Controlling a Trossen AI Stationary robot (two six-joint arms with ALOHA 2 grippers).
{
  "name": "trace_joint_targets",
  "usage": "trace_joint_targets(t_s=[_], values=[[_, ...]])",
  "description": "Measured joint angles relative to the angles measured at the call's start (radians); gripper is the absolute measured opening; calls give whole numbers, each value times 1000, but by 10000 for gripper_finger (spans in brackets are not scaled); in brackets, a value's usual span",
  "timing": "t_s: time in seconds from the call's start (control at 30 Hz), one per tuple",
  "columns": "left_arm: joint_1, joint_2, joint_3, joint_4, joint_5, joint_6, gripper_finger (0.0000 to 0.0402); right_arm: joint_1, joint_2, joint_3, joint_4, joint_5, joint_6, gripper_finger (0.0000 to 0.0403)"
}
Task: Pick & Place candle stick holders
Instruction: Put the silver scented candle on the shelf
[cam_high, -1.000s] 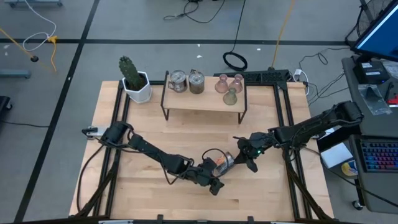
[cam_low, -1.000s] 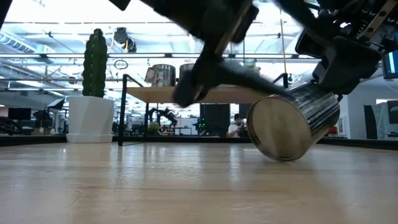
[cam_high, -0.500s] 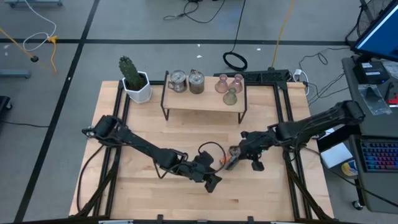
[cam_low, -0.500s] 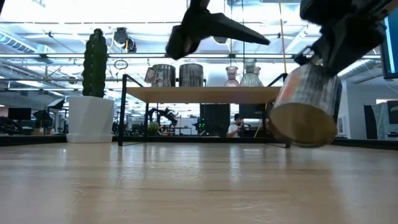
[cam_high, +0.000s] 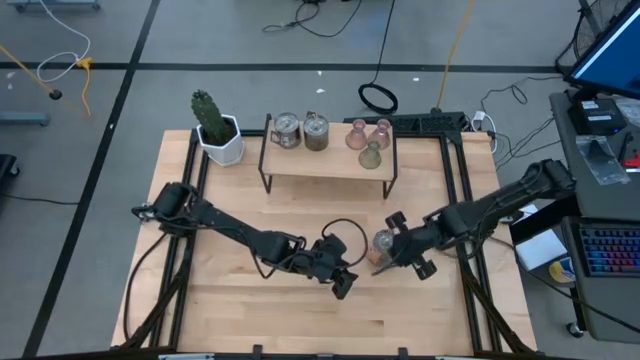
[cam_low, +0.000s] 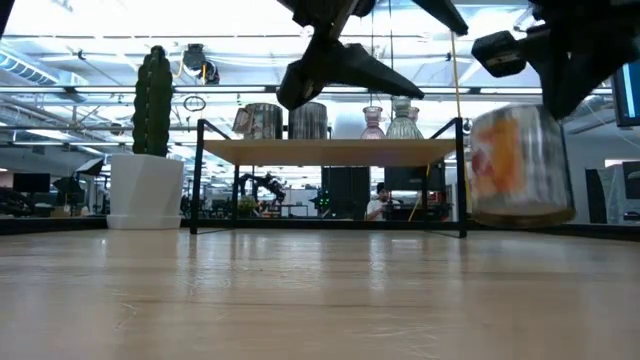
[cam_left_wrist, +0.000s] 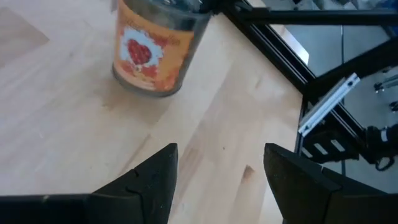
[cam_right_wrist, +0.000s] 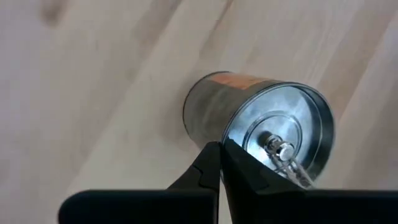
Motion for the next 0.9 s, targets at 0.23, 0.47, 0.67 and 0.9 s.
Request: trace_joint_targets(t_s=[0.23, 0.47, 0.67, 0.9], values=[[19, 0, 0, 0, 1, -18, 237, 43, 142, 86, -117, 132, -157, 0], [19, 0, 0, -1, 1, -18, 237, 61, 194, 101, -87, 211, -257, 0], [22, 0, 0, -2, 7, -11, 237, 66, 192, 109, -83, 224, -319, 0], [25, 0, 0, 0, 5, 69, 255, 65, 192, 200, -81, 248, -379, 0]])
